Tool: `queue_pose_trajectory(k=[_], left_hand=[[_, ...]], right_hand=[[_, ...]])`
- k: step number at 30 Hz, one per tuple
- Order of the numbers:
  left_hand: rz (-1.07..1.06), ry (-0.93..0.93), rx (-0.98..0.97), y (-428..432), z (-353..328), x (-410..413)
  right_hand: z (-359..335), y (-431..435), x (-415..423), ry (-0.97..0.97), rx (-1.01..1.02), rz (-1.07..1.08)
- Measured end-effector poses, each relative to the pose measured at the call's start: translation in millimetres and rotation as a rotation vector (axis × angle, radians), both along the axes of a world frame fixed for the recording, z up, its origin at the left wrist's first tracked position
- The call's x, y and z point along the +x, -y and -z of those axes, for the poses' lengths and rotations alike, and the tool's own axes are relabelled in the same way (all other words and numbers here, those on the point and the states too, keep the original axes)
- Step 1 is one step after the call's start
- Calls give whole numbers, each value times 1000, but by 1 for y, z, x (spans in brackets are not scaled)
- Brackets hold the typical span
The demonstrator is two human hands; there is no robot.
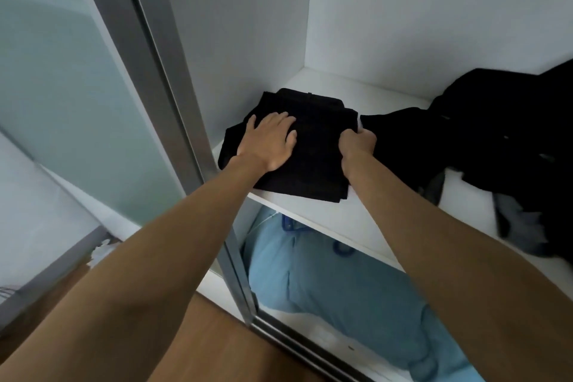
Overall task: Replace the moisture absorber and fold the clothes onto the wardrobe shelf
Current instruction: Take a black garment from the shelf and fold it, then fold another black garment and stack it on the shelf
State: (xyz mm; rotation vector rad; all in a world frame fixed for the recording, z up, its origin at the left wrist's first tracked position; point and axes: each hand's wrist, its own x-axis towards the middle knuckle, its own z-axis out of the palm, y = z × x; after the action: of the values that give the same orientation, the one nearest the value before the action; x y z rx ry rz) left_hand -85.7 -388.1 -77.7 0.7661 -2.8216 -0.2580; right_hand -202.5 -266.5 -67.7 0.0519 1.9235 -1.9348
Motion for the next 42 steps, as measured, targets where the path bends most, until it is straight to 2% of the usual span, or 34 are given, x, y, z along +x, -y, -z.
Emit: queue_pose_trajectory(k=[3,6,11,14,18,20,22,28,32,36,40,42], left_hand=[[28,-47,-1,5,-6,-6],[-50,-143,28,15,-9,-2],[-104,-209,59,18,2,7],[-62,-267,82,11,4,-1],[232,-387,261,-21,-6,-33],[368,-352,369,-42,-6,-49],[448,-263,397,-57,-4,-66],[510,4,325,-98,-9,-120],[496,72,205,-137,-2,-140],[444,58,150,-156,7,-150],[400,65,115,-165,8,-148],[390,107,94,-172,3,-148]], right_hand=[[2,10,2,12,-43,75],[2,31,22,9,-57,58],[-5,15,16,-17,147,-246],[-18,-18,1,-163,158,-283],[-36,-74,-21,-441,260,-91],[-40,-104,-30,-475,317,-17],[-38,-132,-32,-462,380,18],[-27,-206,-21,-346,507,57],[-22,-251,-21,-281,573,79],[-24,-290,-27,-413,794,20],[-32,-331,-44,-613,956,127],[-33,-353,-57,-604,1071,151]])
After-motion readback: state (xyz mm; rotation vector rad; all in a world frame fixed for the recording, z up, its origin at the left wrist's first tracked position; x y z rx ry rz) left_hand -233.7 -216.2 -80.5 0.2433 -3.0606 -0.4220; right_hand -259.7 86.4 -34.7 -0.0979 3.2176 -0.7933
